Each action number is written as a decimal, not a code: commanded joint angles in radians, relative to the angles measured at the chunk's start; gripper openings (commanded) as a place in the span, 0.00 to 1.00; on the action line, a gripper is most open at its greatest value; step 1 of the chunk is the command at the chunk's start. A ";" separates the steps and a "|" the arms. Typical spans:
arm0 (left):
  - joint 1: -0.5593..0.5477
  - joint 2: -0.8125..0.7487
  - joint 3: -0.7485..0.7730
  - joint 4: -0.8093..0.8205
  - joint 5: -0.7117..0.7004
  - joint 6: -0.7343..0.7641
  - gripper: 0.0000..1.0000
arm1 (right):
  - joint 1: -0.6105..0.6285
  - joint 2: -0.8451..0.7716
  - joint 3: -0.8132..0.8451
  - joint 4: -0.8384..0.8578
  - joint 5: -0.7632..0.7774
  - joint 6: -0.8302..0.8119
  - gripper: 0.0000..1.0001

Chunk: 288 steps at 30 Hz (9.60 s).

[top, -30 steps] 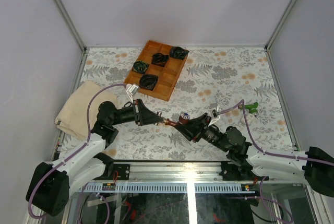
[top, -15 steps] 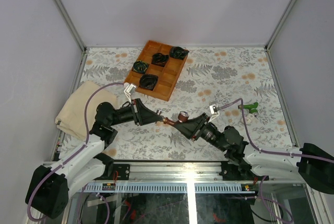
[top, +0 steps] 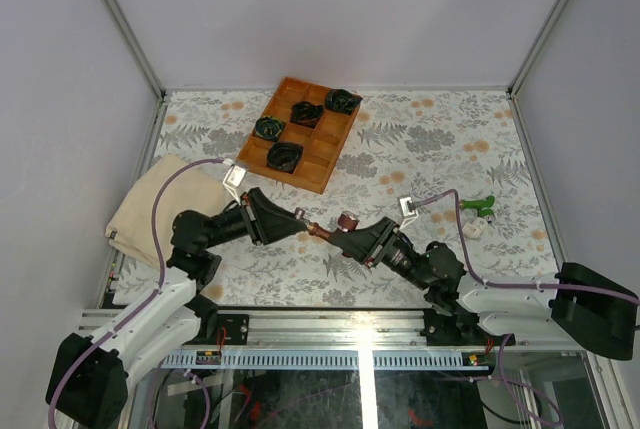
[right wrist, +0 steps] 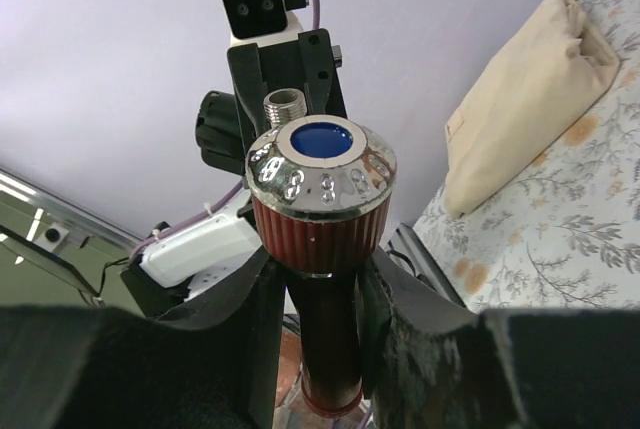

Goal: Install the water faucets

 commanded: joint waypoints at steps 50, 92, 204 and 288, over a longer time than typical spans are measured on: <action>-0.166 -0.046 0.141 -0.078 0.046 0.468 0.48 | -0.086 -0.128 0.058 -0.147 -0.008 0.276 0.00; -0.084 -0.025 0.180 -0.135 0.114 0.582 0.15 | -0.087 -0.204 0.060 -0.164 -0.105 0.204 0.00; -0.290 -0.062 0.174 -0.733 -0.418 -0.234 0.66 | -0.095 -0.359 -0.079 -0.167 -0.190 -0.401 0.00; -0.467 -0.022 0.118 -0.245 -0.525 0.195 0.60 | -0.086 0.077 -0.129 0.305 0.000 0.283 0.00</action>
